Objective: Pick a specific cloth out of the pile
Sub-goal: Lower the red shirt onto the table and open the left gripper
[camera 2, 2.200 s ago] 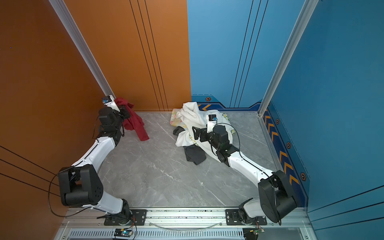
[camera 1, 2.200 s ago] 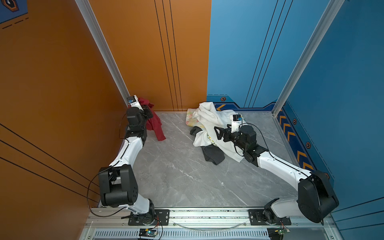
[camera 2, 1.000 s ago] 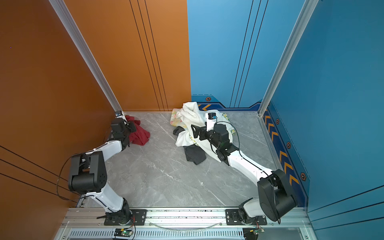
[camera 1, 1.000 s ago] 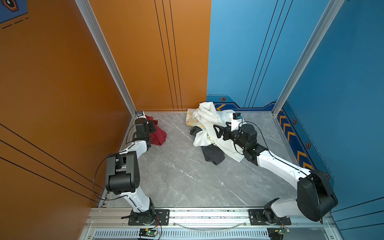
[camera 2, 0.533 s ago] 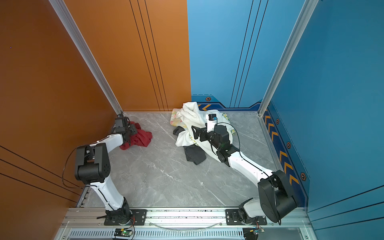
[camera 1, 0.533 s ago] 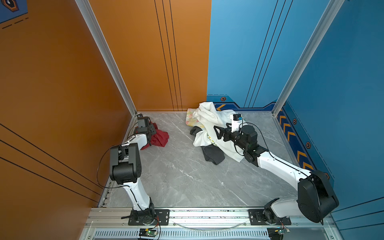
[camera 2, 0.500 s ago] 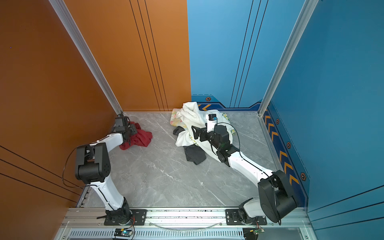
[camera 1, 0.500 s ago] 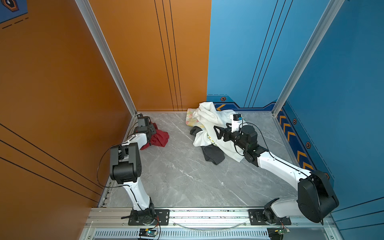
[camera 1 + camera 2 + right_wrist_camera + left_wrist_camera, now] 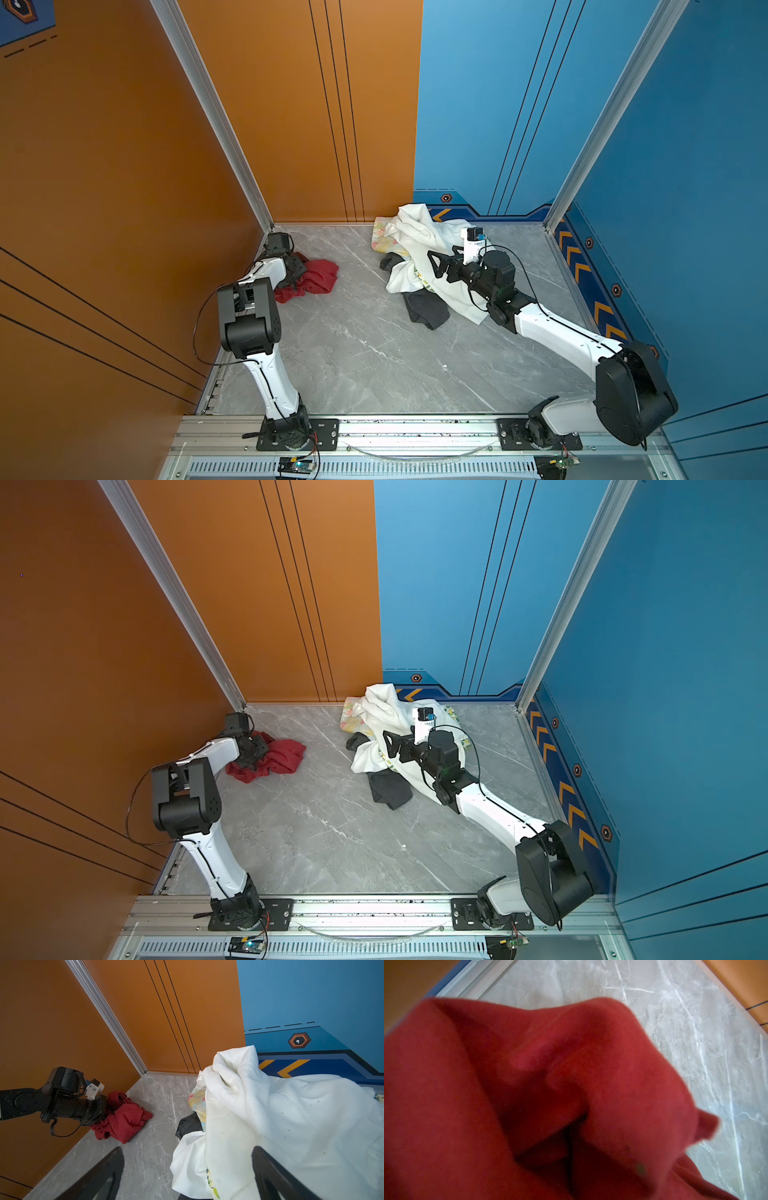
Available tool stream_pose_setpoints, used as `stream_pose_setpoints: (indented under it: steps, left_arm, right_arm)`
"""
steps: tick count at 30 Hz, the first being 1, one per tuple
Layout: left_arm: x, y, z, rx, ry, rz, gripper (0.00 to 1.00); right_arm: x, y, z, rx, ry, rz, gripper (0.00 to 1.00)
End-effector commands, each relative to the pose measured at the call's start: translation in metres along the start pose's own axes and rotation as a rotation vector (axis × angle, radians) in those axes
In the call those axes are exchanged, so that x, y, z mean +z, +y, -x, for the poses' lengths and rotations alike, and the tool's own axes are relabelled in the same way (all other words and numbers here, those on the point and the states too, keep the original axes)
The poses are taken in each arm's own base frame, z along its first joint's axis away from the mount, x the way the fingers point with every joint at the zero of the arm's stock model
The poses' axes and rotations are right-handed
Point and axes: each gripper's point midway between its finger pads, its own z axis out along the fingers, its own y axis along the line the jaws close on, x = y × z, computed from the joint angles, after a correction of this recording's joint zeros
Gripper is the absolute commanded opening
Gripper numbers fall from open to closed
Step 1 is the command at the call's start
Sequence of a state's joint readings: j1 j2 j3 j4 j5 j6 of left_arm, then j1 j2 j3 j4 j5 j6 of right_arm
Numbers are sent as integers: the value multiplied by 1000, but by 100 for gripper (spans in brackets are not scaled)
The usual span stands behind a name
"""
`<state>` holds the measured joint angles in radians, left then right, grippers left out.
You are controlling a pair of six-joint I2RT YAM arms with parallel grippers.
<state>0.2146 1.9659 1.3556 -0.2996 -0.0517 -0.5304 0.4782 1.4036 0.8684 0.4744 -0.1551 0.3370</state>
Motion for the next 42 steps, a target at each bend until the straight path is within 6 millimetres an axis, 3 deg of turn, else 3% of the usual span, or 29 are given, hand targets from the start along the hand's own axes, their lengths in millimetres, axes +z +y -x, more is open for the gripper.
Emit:
stream_pose_setpoints:
  steps: [1, 13, 21, 23, 25, 32, 36, 39, 42]
  left_arm:
    - [13, 12, -19, -160, 106, 21, 0]
    - [24, 21, -2, -479, 70, 51, 0]
    - [20, 17, 9, -479, 38, 49, 1]
    - [12, 14, 12, -444, 19, 48, 11]
    - [4, 12, 16, -413, 5, 45, 29]
    - [-29, 6, 34, -247, -69, 47, 73]
    - [-48, -9, 45, -110, -109, 14, 84]
    - [-60, -21, 49, -36, -125, -19, 99]
    - [-71, -33, 48, 28, -130, -51, 98]
  right_arm:
    - [3, 4, -1, 9, -10, 21, 97]
    - [7, 2, -14, -36, 46, 29, 97]
    - [7, 4, -14, -54, 57, 36, 97]
    - [7, 5, -12, -56, 53, 38, 97]
    - [7, 7, -10, -55, 50, 42, 97]
    - [7, 13, -3, -33, 35, 65, 97]
    - [5, 17, 1, -30, 26, 71, 97]
    - [3, 20, 4, -31, 25, 68, 97]
    - [0, 22, 8, -33, 19, 65, 97]
